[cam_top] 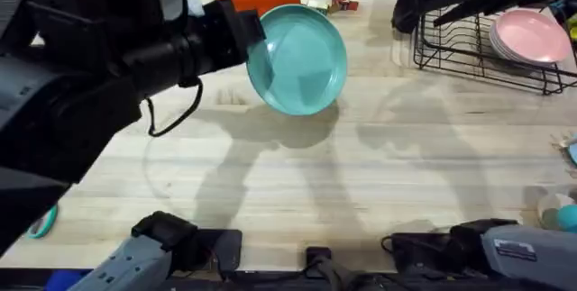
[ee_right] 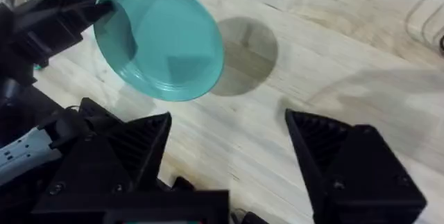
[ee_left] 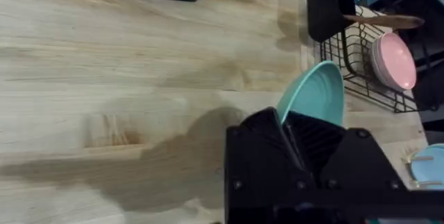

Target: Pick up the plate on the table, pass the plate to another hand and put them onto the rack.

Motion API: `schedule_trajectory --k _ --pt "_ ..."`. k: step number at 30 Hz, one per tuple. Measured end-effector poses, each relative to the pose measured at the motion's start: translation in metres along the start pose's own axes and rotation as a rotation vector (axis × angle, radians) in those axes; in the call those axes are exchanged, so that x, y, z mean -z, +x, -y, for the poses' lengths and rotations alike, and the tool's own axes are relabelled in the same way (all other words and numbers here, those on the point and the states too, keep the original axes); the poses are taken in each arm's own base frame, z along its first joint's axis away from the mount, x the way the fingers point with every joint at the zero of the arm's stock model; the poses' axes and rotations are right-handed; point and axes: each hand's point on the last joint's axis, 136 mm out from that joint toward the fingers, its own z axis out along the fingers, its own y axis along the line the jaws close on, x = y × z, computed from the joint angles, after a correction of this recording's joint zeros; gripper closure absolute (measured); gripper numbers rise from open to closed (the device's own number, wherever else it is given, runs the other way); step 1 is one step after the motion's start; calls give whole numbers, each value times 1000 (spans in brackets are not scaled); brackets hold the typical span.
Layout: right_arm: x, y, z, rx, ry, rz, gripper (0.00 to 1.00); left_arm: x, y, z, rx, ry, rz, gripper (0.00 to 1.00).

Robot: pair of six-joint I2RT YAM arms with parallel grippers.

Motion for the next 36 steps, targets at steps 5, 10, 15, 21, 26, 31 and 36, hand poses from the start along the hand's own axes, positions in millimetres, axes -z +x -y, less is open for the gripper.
schedule_trajectory --k 5,10,15,21,26,31,36 --pt "-5 -1 1 -18 -5 -15 6 -8 0 -1 62 -3 -5 960" --pt "-18 1 -3 -27 -20 -58 6 -17 5 -5 112 -21 -32 961" --pt "-36 2 -9 -10 -41 -111 6 -24 4 -5 152 -22 -36 960" --pt "-64 5 -9 -13 -55 -192 6 -25 -1 -2 183 -6 -14 960" --pt "-86 4 3 -27 -30 -241 6 -25 -1 -2 192 -6 -15 960" --pt "-94 -8 13 -5 8 -204 6 -25 -1 -2 194 -6 -14 960" --pt "-96 -13 13 6 12 -186 6 -25 -1 -2 195 -6 -15 960"
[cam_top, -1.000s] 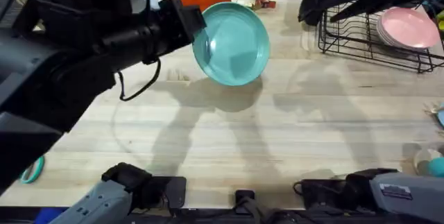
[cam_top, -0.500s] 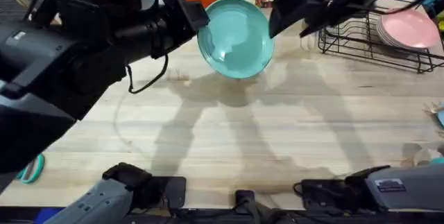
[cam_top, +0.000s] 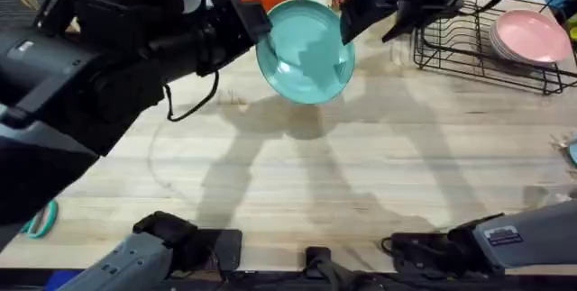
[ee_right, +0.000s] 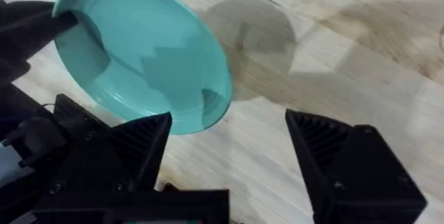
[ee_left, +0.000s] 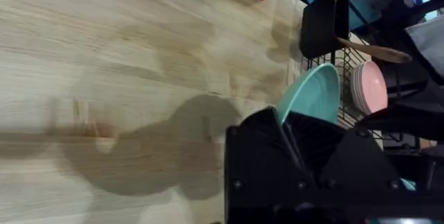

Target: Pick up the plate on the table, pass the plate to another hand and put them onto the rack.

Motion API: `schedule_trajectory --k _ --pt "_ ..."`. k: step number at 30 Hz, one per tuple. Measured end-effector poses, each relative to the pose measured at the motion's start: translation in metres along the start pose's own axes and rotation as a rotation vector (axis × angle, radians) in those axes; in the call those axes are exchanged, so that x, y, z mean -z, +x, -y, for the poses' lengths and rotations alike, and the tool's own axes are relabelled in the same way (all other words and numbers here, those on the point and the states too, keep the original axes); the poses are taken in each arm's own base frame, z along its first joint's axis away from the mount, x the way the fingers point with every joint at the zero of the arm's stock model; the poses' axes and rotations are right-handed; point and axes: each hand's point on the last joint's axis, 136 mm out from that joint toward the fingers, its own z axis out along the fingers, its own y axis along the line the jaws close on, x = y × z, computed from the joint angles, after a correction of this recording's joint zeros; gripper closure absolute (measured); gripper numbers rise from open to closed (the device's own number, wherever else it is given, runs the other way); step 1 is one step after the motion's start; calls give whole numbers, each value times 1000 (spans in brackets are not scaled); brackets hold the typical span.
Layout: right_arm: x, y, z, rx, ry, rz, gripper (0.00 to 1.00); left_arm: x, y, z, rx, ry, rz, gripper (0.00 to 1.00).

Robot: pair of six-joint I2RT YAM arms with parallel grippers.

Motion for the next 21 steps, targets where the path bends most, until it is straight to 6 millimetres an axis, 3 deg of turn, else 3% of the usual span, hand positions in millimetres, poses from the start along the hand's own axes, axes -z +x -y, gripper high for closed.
schedule_trajectory --k 12,21 --pt "-29 -3 9 -27 -18 -64 6 0 0 0 0 0 0 960" --pt "-38 -7 8 -13 -23 -62 39 0 0 0 0 0 0 961"
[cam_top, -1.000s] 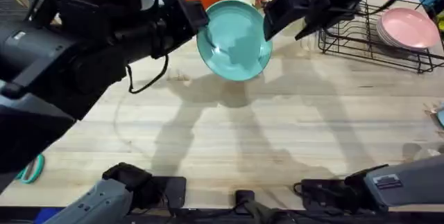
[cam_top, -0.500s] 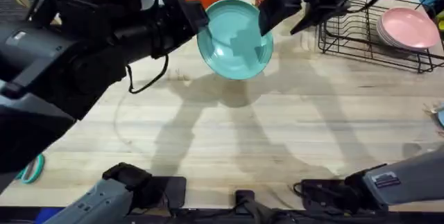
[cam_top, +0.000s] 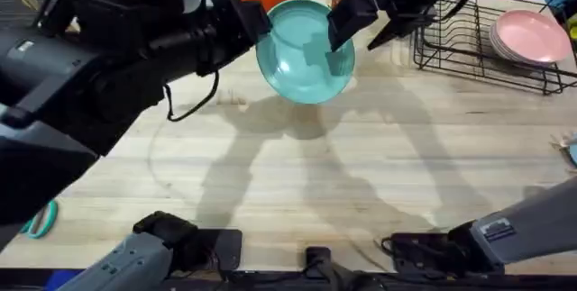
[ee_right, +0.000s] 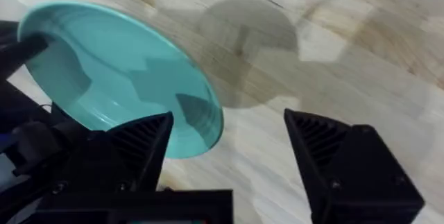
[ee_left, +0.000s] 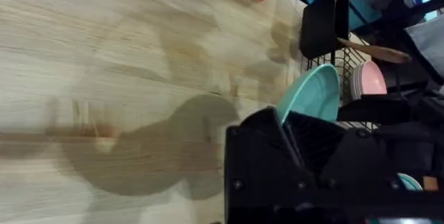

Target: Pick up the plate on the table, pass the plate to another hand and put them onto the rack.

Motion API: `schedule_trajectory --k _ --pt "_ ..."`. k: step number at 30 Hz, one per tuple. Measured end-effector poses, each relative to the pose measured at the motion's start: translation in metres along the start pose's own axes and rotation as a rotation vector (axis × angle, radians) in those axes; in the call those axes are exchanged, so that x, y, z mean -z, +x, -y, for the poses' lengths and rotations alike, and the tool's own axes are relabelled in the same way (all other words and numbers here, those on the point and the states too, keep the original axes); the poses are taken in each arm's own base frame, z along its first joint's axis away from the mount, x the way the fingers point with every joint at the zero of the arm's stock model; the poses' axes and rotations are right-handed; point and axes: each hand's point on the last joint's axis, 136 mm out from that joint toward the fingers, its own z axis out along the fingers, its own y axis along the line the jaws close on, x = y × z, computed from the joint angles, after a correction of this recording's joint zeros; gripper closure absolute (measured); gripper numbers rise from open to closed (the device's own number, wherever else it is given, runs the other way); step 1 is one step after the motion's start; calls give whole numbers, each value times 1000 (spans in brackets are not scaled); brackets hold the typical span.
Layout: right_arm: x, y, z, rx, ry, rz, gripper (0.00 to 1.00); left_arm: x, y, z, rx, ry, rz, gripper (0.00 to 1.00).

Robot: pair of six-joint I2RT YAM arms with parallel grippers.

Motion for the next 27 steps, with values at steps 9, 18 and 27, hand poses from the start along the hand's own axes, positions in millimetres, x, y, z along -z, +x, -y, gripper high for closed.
schedule_trajectory --k 9,18,27 --pt "-20 11 -2 9 -8 -43 281 0 0 0 0 0 0 961" --pt "-21 12 -3 10 -16 -46 746 0 0 0 0 1 -1 961" --pt "-21 12 -6 12 -31 -44 968 0 1 0 2 1 -7 961"
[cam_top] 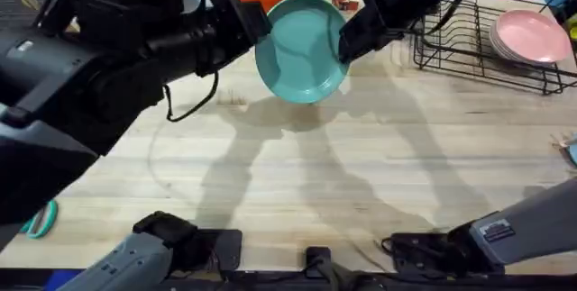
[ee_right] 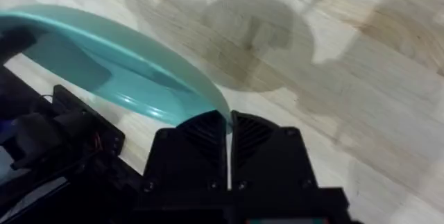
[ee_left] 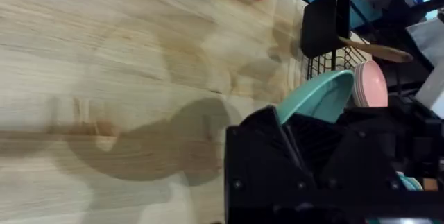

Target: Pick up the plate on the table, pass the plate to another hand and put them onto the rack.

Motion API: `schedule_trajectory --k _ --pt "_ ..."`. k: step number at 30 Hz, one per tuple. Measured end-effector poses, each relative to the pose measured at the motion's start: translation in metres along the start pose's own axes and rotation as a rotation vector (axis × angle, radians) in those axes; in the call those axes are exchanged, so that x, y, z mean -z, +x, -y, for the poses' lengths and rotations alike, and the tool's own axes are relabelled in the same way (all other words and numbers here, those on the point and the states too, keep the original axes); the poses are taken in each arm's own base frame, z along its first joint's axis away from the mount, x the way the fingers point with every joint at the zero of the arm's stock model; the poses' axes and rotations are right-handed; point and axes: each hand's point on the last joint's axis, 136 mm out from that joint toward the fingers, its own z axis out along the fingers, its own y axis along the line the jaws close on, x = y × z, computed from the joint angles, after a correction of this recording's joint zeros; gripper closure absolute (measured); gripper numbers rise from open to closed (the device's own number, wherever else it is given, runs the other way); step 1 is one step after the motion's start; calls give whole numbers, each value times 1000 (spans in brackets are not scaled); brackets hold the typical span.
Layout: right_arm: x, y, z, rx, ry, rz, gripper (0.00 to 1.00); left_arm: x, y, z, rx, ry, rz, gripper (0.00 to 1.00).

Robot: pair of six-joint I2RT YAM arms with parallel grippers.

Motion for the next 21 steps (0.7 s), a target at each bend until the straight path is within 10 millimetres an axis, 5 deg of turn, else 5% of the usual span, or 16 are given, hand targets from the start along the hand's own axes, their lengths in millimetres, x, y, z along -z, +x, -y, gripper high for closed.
schedule_trajectory --k 5,15,21 --pt "0 0 0 -1 0 0 968 0 0 0 0 0 0 924" --pt "3 0 8 -20 13 2 972 0 -1 1 7 6 2 559" --pt "10 -1 17 -42 22 19 972 0 -1 2 6 7 4 122"
